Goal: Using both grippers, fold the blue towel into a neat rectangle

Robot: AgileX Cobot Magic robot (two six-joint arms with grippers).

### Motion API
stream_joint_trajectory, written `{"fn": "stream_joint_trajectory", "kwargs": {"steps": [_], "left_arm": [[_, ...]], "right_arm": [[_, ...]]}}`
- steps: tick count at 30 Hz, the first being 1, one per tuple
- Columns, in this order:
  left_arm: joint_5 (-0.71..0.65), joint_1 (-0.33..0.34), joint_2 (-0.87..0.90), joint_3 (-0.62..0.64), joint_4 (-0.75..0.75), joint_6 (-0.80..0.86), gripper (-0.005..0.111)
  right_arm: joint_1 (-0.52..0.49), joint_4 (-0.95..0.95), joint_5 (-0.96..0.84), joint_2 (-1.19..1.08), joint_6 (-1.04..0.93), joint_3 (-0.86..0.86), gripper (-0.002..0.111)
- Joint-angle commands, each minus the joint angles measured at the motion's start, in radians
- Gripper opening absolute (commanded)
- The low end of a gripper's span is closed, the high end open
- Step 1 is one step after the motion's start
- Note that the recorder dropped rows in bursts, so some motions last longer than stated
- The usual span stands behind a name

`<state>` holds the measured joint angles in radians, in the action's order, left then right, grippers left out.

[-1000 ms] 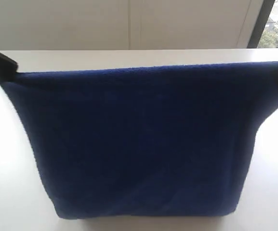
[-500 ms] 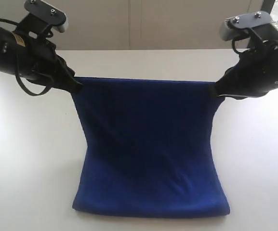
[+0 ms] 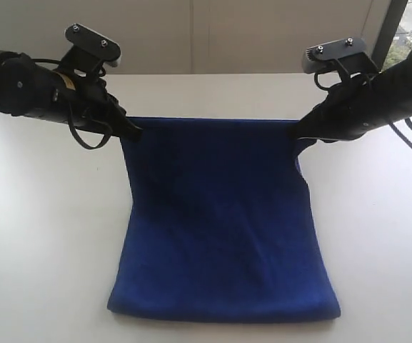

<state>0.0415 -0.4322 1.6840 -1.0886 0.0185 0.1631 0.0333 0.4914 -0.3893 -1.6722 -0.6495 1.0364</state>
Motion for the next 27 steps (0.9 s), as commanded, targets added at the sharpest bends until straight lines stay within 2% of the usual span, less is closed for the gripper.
{"fn": "stream_joint_trajectory", "kwargs": {"steps": [1, 8, 19, 27], "left_arm": [[-0.01, 0.025, 0.029, -0.056, -0.024, -0.009, 0.0], [0.001, 0.036, 0.126, -0.101, -0.024, -0.007, 0.0], [0.161, 0.041, 0.262, -0.101, -0.024, -0.007, 0.0], [0.178, 0.041, 0.3, -0.101, -0.024, -0.009, 0.0]], "right_arm": [[-0.015, -0.05, 0.045, -0.029, -0.004, 0.048, 0.0], [-0.015, -0.066, 0.113, -0.134, -0.002, 0.092, 0.0], [-0.015, -0.066, 0.319, -0.28, -0.065, 0.092, 0.0], [-0.015, -0.066, 0.397, -0.326, -0.065, 0.092, 0.001]]}}
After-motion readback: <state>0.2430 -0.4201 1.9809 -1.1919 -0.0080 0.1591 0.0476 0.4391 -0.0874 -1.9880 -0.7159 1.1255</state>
